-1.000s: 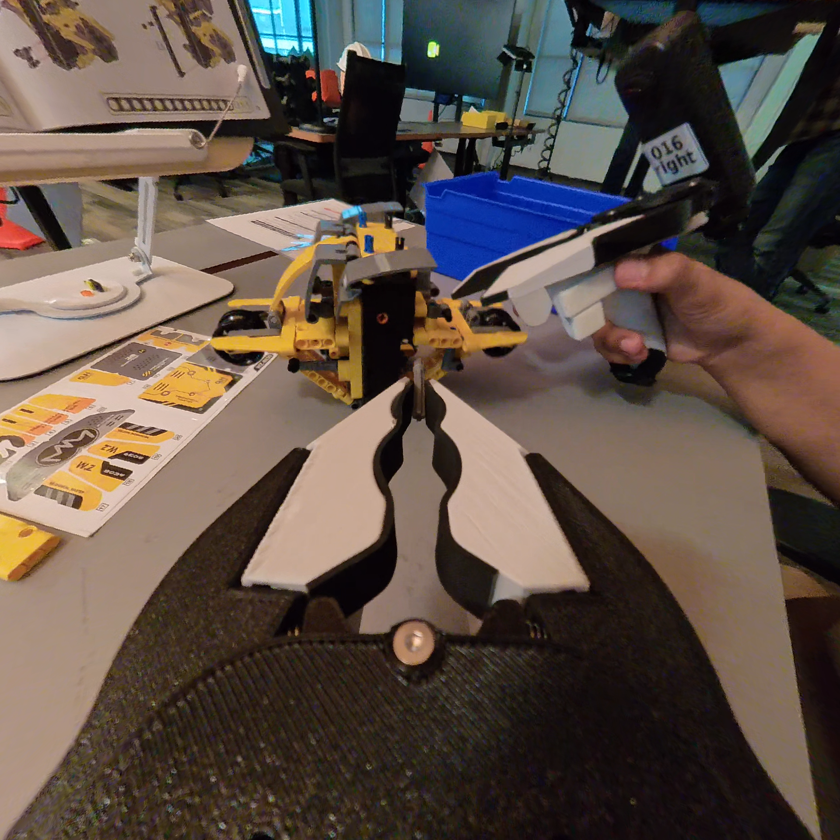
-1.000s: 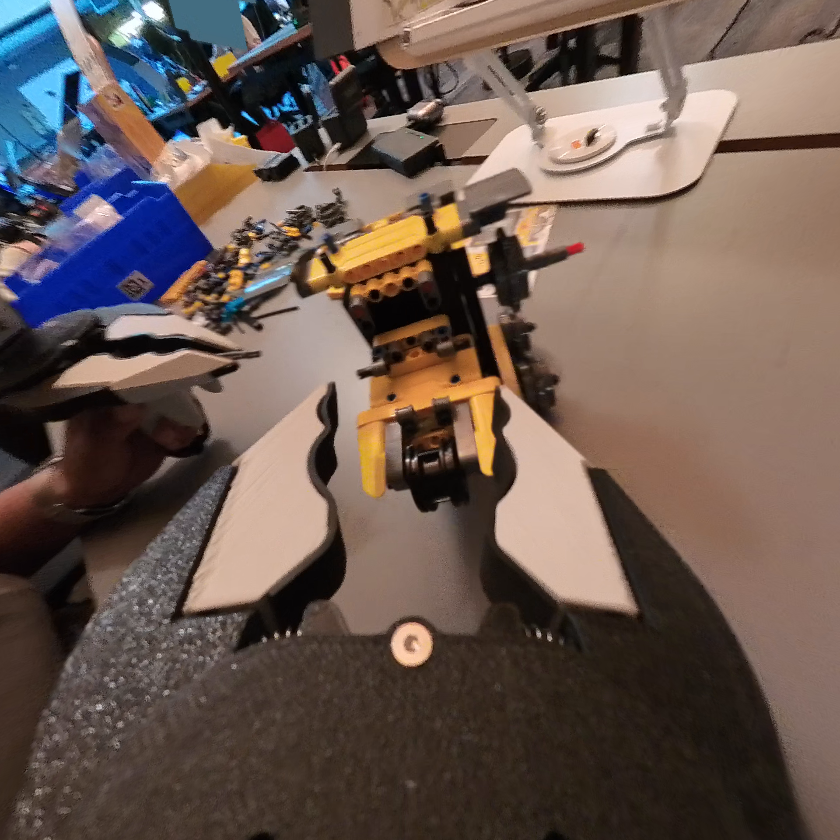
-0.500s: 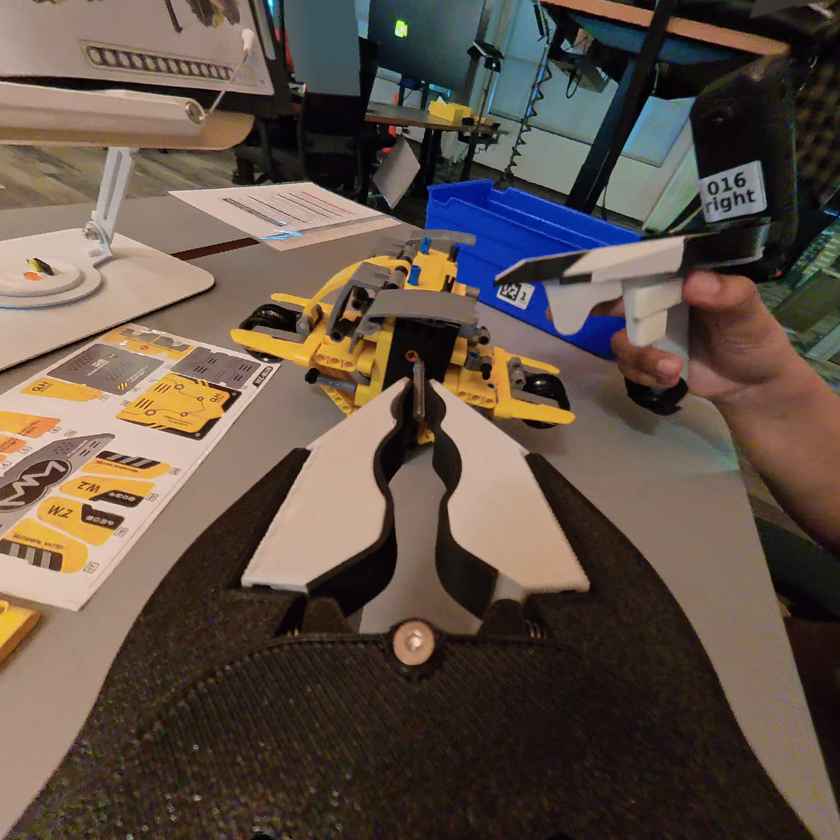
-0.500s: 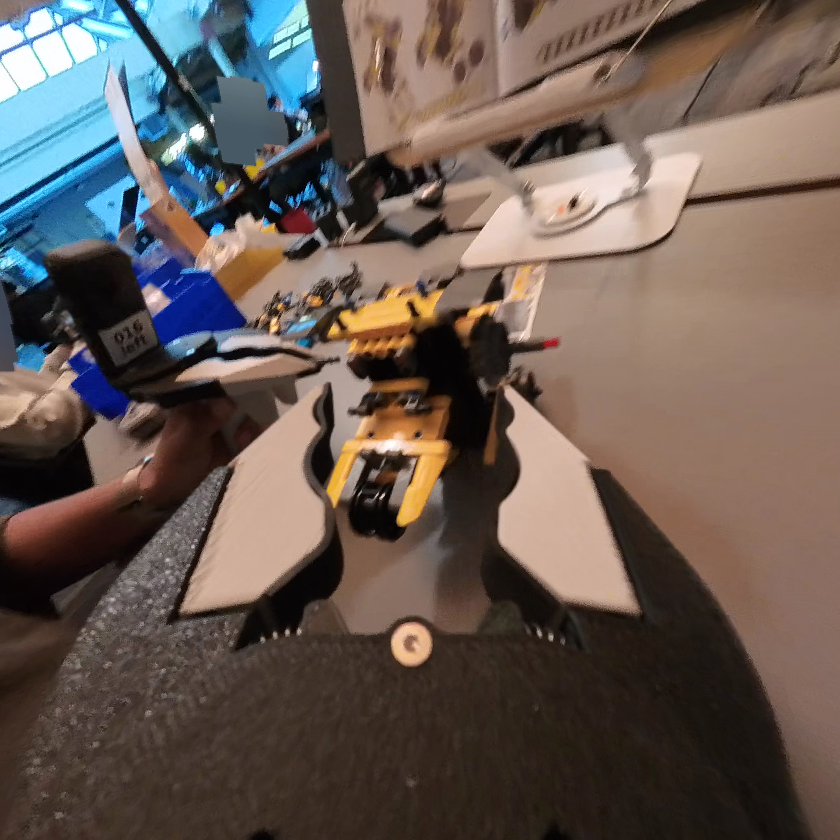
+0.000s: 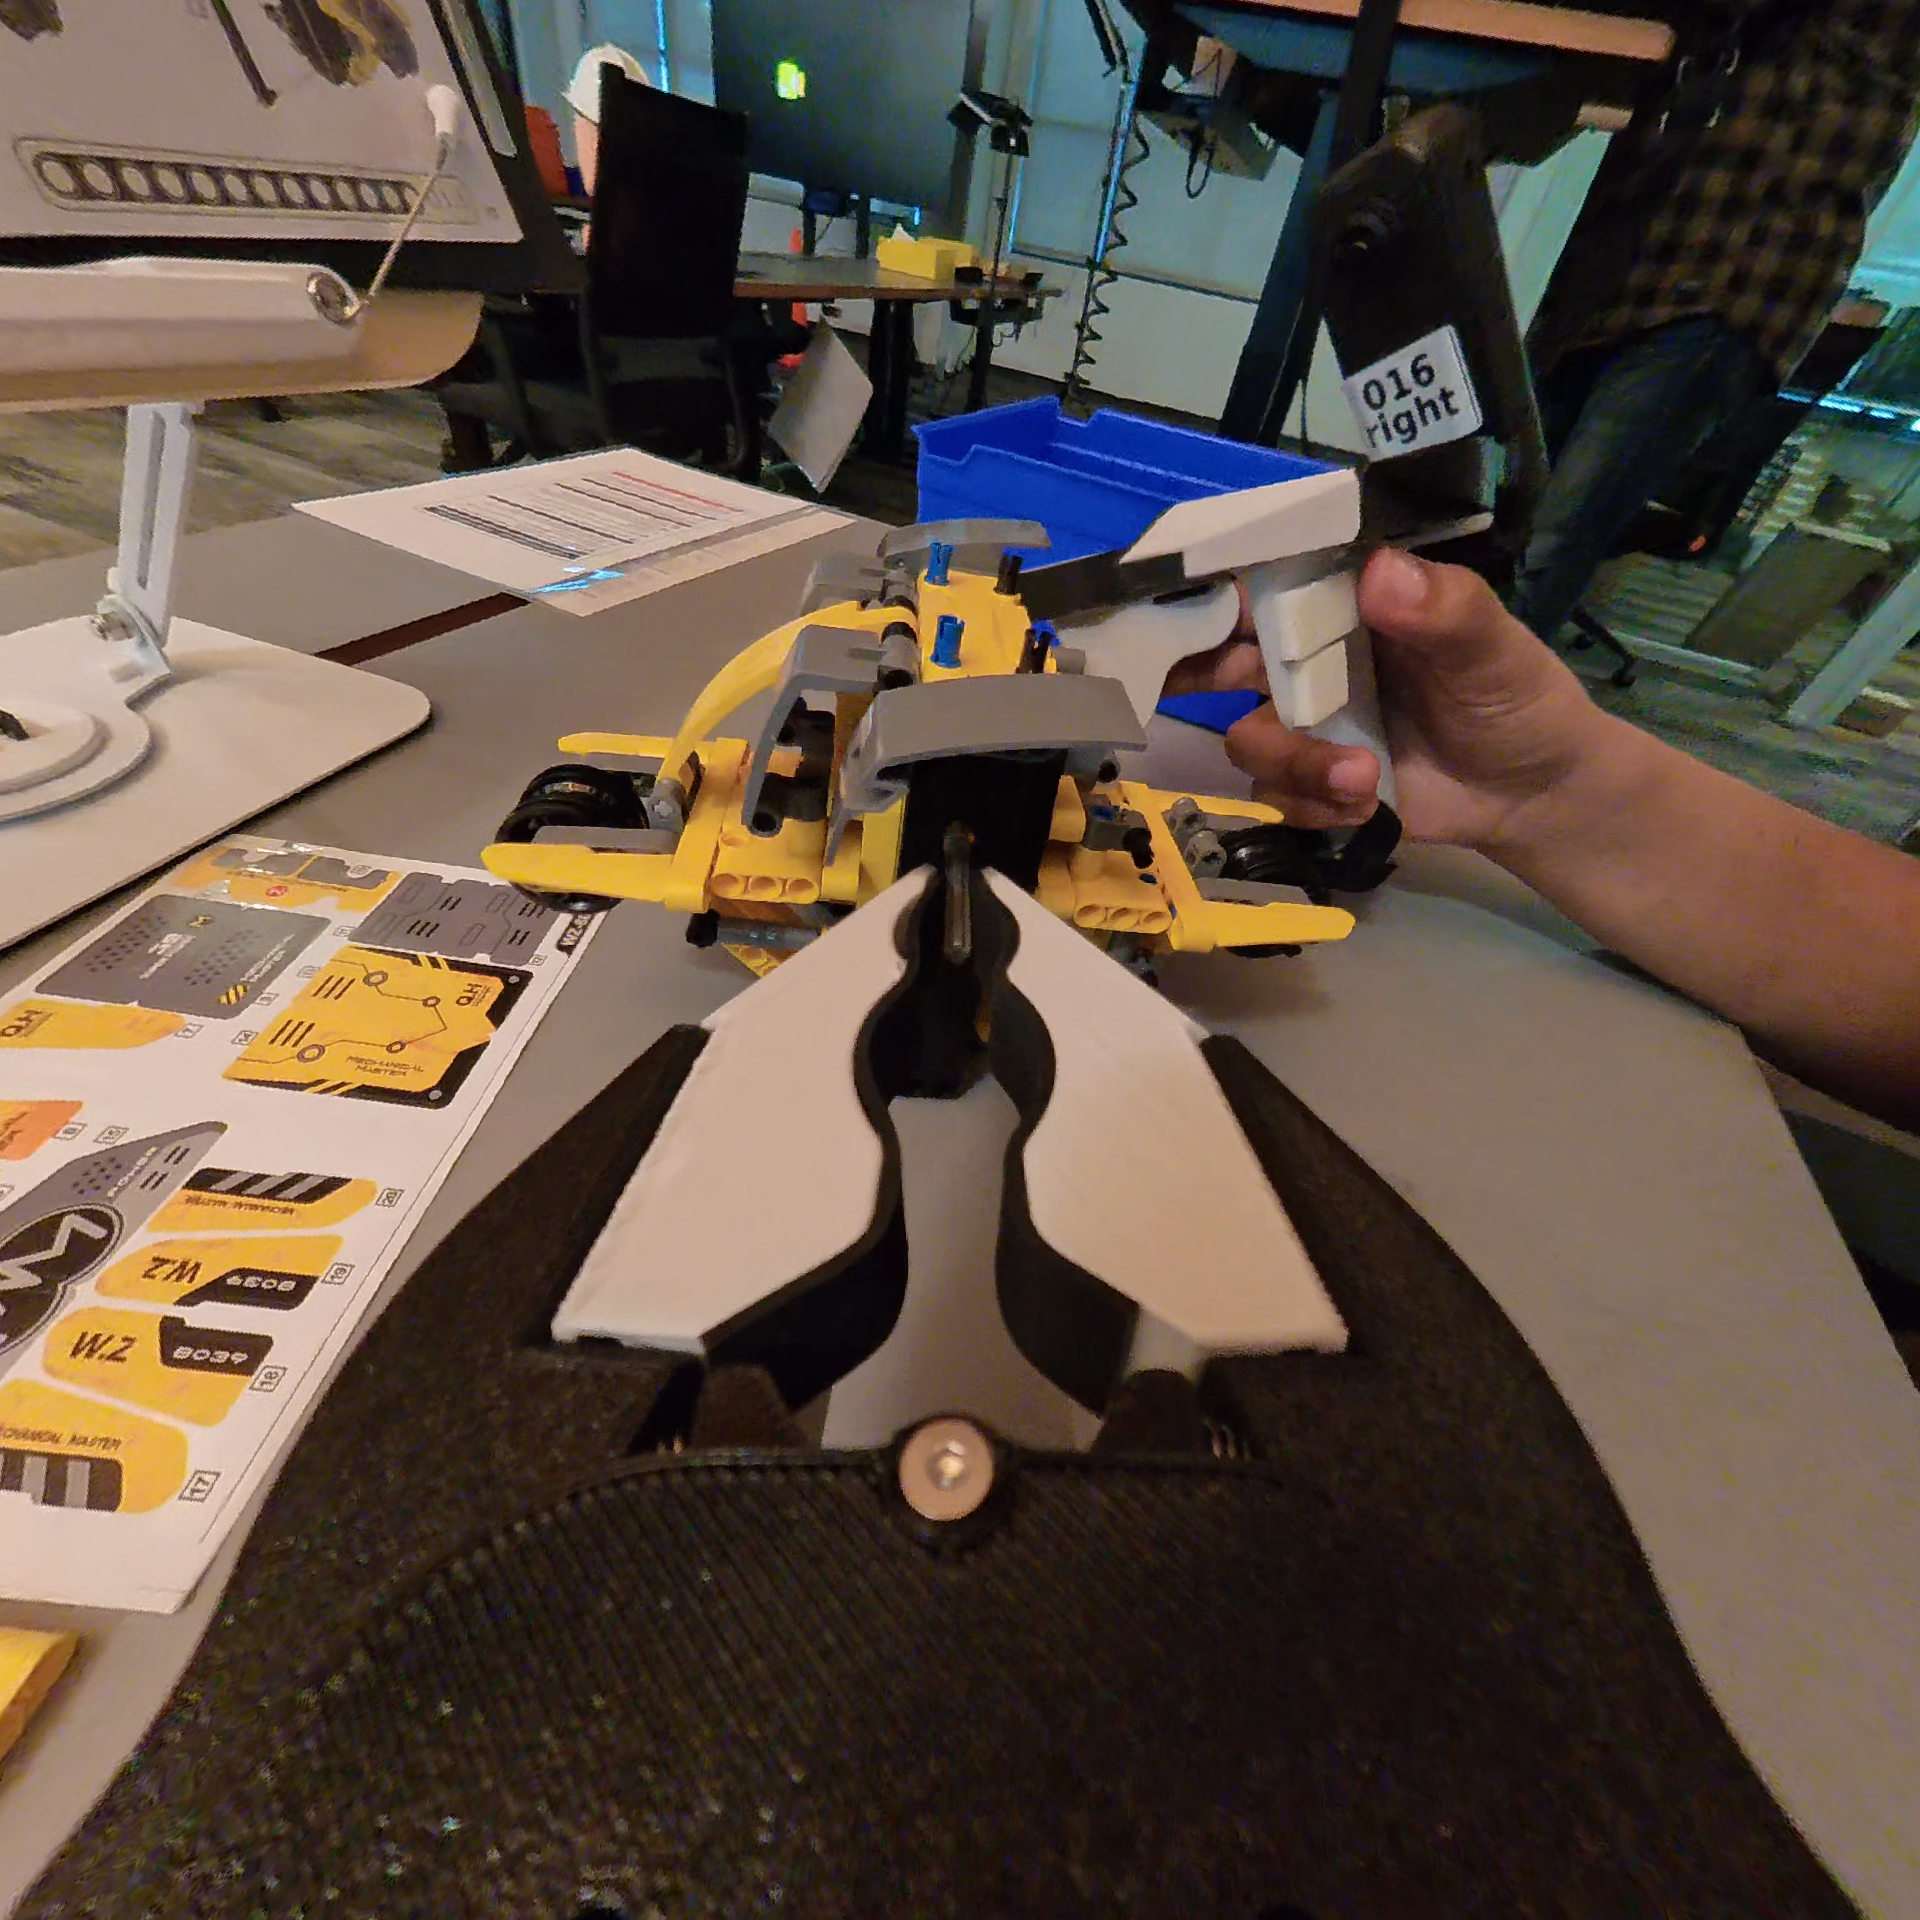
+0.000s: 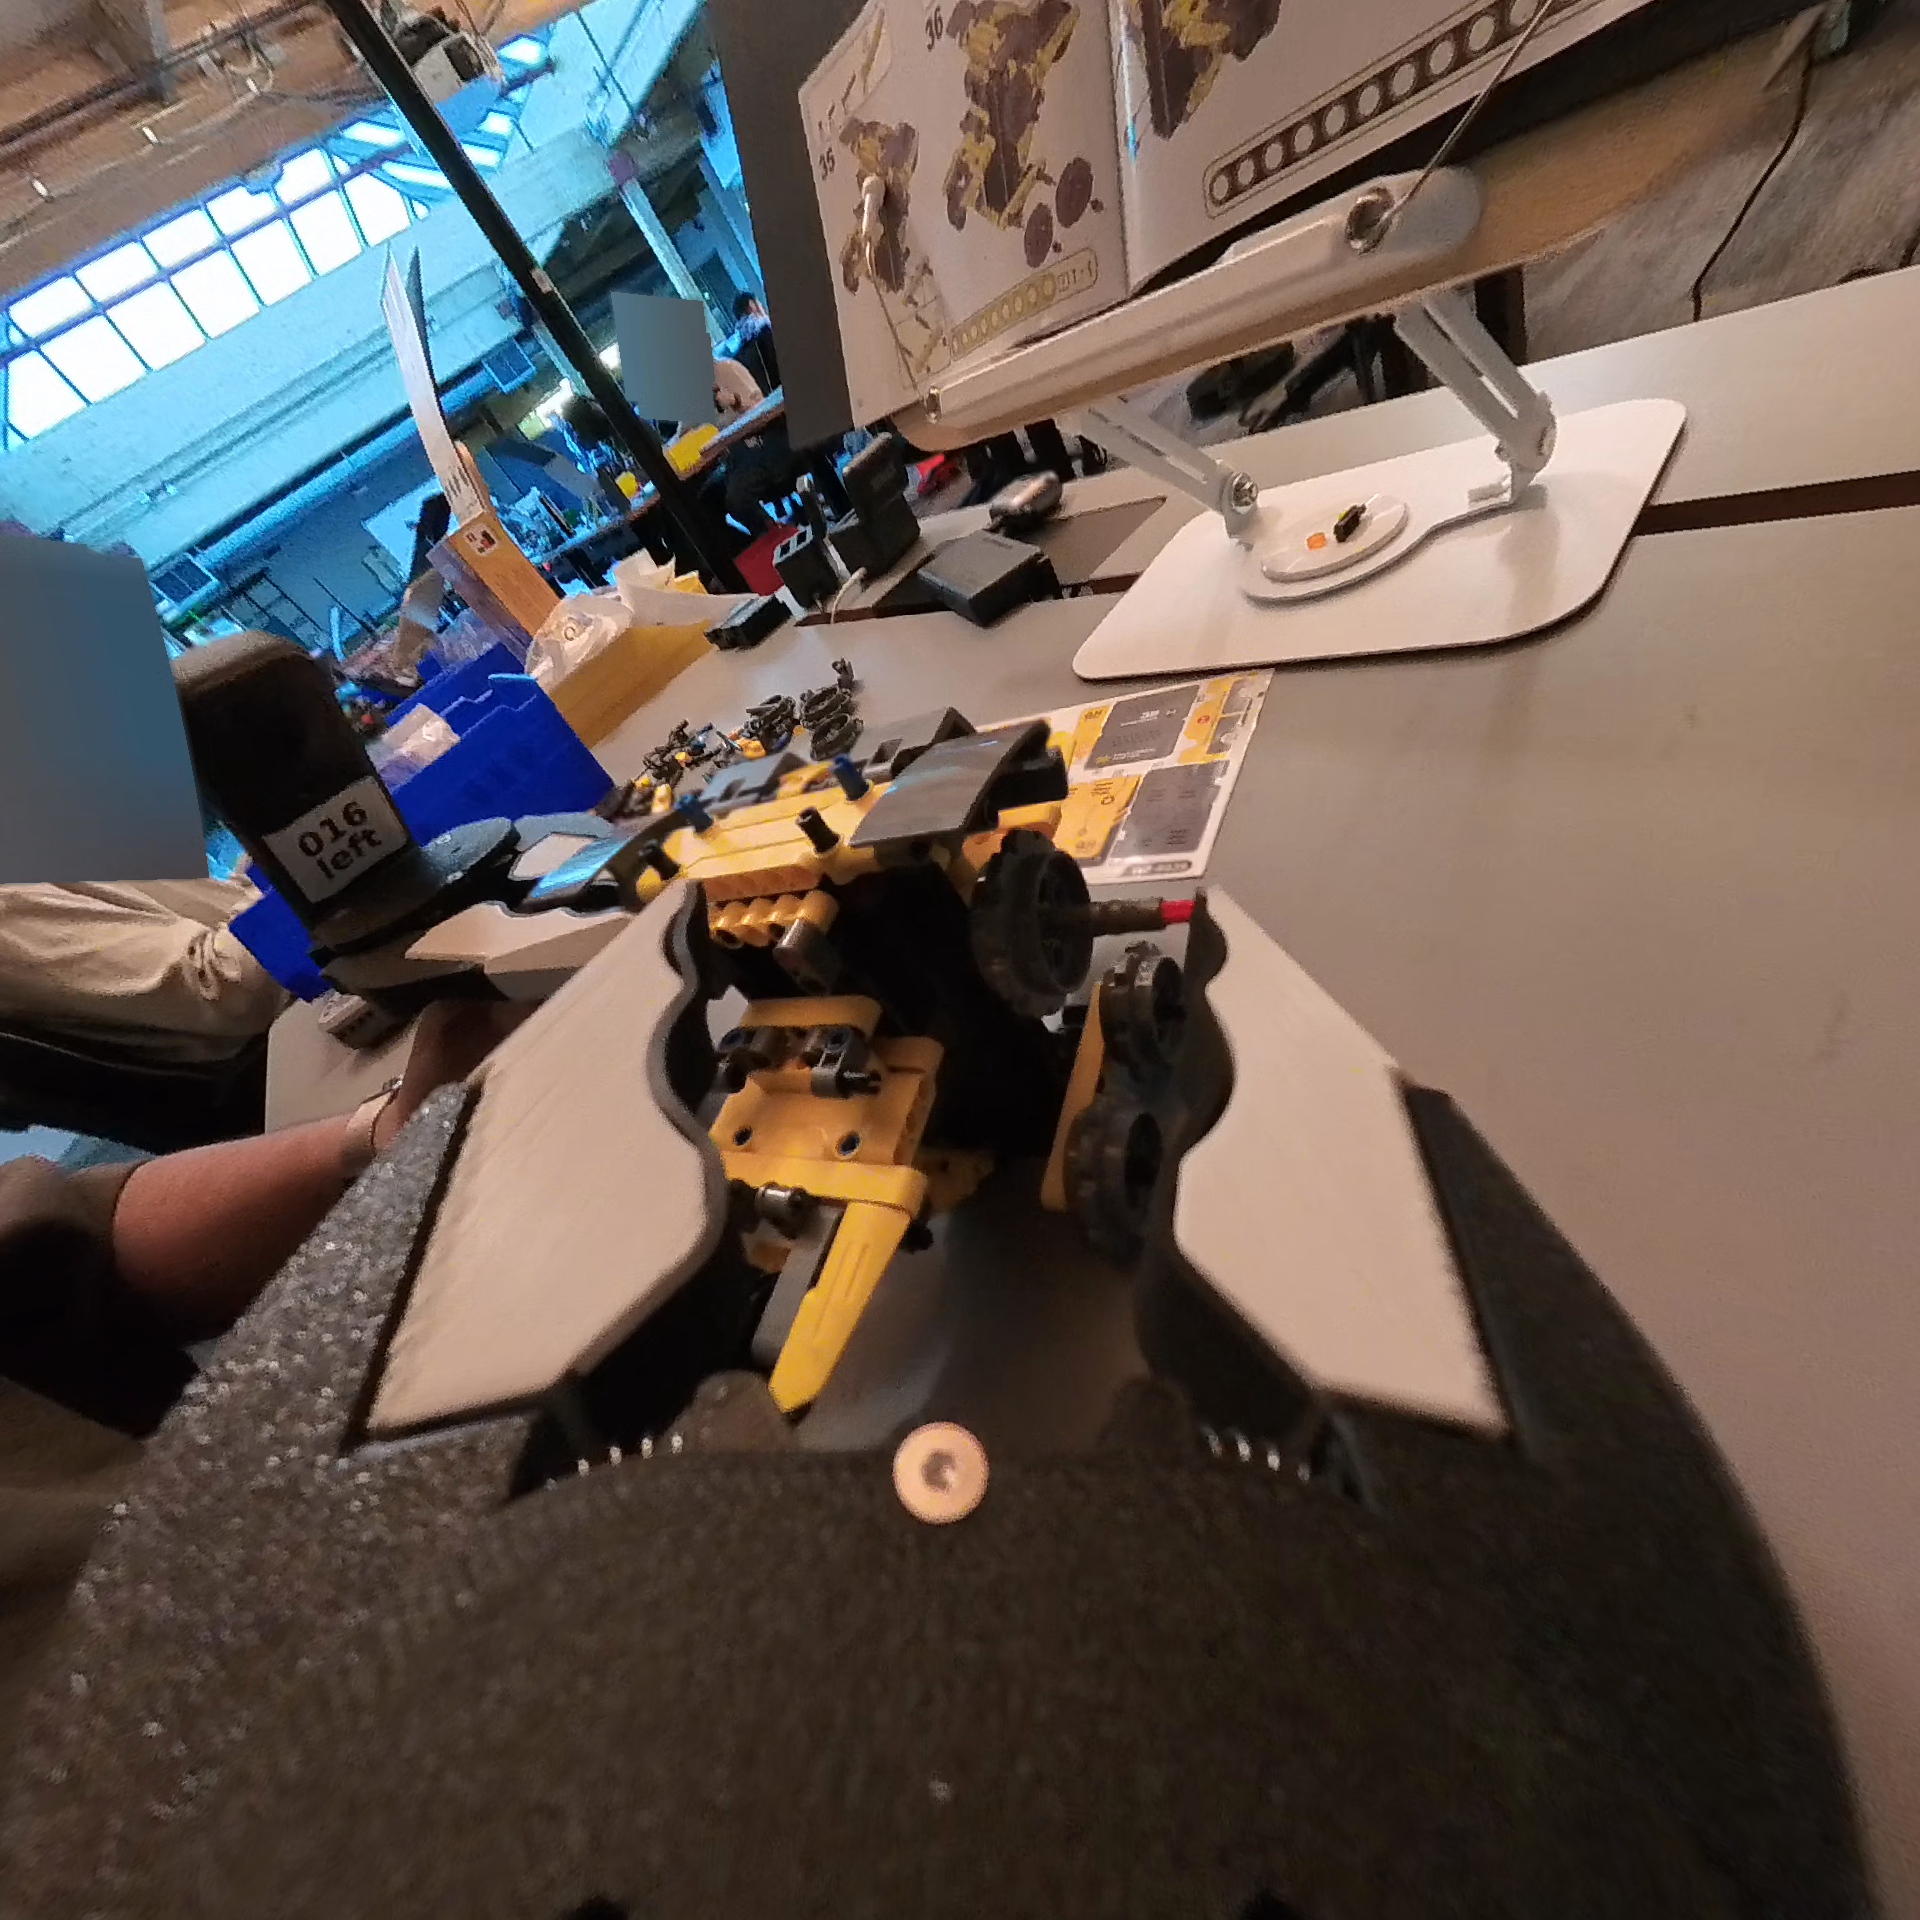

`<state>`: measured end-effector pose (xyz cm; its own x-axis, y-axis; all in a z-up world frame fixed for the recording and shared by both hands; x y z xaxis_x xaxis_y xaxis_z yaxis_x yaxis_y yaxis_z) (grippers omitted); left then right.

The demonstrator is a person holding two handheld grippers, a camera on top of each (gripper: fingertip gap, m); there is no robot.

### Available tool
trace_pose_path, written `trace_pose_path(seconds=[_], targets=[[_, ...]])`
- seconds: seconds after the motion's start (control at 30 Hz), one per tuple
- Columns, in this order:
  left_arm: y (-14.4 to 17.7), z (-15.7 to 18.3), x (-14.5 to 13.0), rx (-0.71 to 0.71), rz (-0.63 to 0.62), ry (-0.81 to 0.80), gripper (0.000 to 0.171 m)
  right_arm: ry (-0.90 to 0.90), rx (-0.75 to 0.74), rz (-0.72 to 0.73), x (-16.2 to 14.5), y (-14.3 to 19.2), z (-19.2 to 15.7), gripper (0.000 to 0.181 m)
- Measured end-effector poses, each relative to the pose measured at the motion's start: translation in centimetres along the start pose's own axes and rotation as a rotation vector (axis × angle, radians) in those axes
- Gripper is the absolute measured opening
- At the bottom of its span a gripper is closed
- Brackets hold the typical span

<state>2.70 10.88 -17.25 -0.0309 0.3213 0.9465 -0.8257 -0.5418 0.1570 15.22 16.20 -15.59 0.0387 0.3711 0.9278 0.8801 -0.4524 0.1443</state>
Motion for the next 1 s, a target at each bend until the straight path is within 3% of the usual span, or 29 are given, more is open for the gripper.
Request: trace_pose_path(seconds=[0.27, 0.5, 0.67, 0.8, 1.0], targets=[[-0.1, 0.0, -0.1, 0.04, -0.001, -0.032, 0.002, 0.009, -0.048, 0.024, -0.4, 1.1, 0.0, 0.079], [-0.2, -0.1, -0.2, 0.062, -0.005, -0.043, 0.002, 0.229, -0.193, -0.005, -0.3, 1.7, 0.2, 0.064], [-0.1, -0.2, -0.1, 0.067, -0.002, -0.038, 0.002, 0.289, -0.27, -0.039, -0.6, 2.0, 0.9, 0.049], [-0.2, -0.2, -0.1, 0.072, -0.005, -0.042, 0.002, 0.375, -0.281, -0.043, -0.6, 1.9, 0.2, 0.036], [-0.3, -0.2, -0.3, 0.082, -0.018, -0.055, 0.002, 0.432, -0.282, -0.101, -1.4, 0.8, -0.2, 0.034]])
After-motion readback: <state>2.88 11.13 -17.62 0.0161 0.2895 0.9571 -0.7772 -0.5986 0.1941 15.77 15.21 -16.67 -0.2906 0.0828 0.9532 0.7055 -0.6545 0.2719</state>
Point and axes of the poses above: each gripper's, where its closed fingertips meet, y back along the fingers, x out of its top, z = x × y across the jaws, the point moved 3 cm from there along y, back along the fingers, and after that the axes turned 8 degrees about y, right-handed, at the moved point
